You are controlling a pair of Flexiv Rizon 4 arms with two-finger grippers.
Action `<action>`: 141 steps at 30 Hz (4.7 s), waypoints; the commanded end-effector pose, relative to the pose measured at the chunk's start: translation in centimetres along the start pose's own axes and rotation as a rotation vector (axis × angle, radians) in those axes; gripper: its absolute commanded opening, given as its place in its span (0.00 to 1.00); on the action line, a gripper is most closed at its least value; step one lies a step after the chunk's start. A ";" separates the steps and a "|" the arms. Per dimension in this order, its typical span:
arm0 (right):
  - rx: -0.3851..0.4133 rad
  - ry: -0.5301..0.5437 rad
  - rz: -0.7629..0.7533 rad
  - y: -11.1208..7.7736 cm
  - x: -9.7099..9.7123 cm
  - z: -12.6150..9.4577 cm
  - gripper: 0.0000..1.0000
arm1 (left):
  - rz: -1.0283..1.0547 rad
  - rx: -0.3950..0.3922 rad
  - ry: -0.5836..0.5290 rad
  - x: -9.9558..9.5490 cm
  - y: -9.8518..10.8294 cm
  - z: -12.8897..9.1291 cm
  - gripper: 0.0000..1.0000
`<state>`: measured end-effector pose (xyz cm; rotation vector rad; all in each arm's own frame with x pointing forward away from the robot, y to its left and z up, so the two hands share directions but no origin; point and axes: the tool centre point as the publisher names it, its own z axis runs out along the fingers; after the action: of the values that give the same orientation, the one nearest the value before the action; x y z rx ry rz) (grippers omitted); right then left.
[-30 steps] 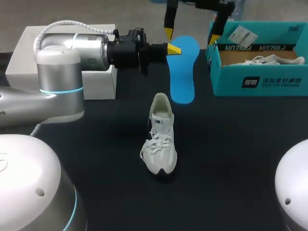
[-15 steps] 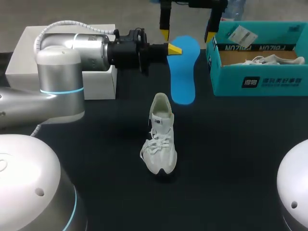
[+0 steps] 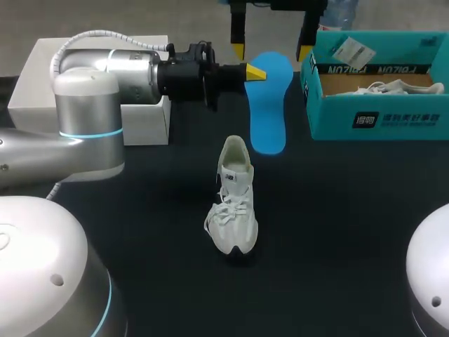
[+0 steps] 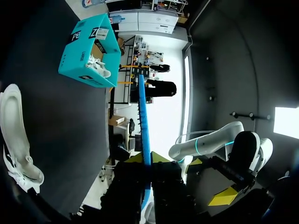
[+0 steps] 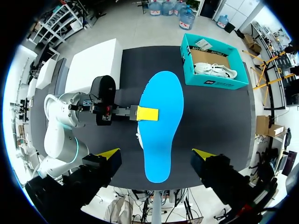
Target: Take the shoe out of the shoebox, open the shoe tongue, remove and reinsert the insole, then place the shoe into the shoebox
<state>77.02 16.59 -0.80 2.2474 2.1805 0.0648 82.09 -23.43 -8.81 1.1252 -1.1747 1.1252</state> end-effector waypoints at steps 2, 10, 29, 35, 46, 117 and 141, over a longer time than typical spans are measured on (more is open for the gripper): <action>0.001 0.000 0.001 0.0 0.0 0.0 1.00 | -0.001 0.011 -0.003 0.2 0.2 0.0 0.00; 0.001 0.000 0.001 0.0 0.0 0.0 1.00 | 0.002 0.013 0.006 0.2 0.2 0.1 0.00; -0.161 0.514 0.011 -1.2 -2.2 1.9 1.00 | -0.002 0.012 -0.002 0.2 0.6 -1.0 0.00; -0.202 0.605 -0.027 -1.3 -2.6 2.1 1.00 | -0.011 0.008 0.004 0.3 0.7 -1.3 0.00; -0.241 0.844 -0.081 -1.2 -2.8 2.3 1.00 | -0.012 0.008 0.001 0.4 0.4 -1.6 0.00; -0.303 1.419 -0.070 -1.2 -7.2 7.4 1.00 | 0.007 -0.009 0.034 1.5 0.9 -2.6 0.00; -0.303 1.419 -0.070 -1.2 -7.2 7.4 1.00 | 0.706 0.036 0.062 2.3 0.0 -2.6 0.00</action>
<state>75.74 9.41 -8.37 2.0533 2.2348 2.3738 82.70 -20.83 -7.09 0.8163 -1.4343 1.5354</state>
